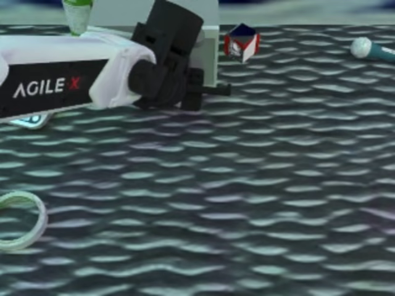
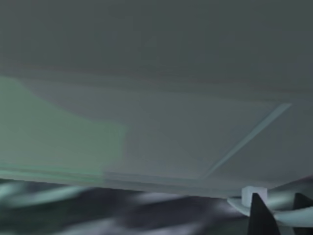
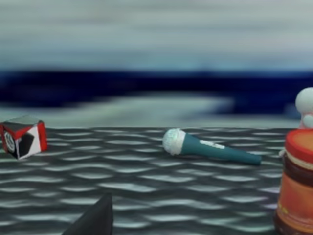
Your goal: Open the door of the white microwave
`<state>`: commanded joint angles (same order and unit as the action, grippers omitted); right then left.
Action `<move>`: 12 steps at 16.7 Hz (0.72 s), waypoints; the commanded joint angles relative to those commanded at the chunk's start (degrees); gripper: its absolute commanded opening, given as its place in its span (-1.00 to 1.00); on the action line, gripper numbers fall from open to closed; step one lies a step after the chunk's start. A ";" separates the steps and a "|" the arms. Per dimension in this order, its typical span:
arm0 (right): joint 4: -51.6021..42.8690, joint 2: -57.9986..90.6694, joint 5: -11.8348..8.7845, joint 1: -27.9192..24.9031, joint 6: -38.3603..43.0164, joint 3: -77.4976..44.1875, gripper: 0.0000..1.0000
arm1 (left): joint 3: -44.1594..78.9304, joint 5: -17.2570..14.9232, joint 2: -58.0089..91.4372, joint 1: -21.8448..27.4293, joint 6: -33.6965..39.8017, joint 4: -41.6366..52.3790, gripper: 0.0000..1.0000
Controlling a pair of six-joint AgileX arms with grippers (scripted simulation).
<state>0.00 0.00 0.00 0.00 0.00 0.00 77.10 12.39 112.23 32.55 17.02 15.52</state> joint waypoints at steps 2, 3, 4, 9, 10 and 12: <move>0.00 0.00 0.00 0.00 0.00 0.00 1.00 | 0.00 0.00 0.00 0.00 0.00 0.00 -1.00; 0.00 0.00 0.00 0.00 0.00 0.00 1.00 | 0.00 0.00 0.00 0.00 0.00 0.00 -1.00; 0.00 0.00 0.00 0.00 0.00 0.00 1.00 | 0.00 0.00 0.00 0.00 0.00 0.00 -1.00; 0.00 0.00 0.00 0.00 0.00 0.00 1.00 | 0.00 0.00 0.00 0.00 0.00 0.00 -1.00; 0.00 0.00 0.00 0.00 0.00 0.00 1.00 | 0.00 0.00 0.00 0.00 0.00 0.00 -1.00; 0.00 0.00 0.00 0.00 0.00 0.00 1.00 | 0.27 -0.42 0.10 0.47 0.30 0.00 -1.00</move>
<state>0.00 0.00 0.00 0.00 0.00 0.00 77.37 11.97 112.33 33.02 17.32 15.51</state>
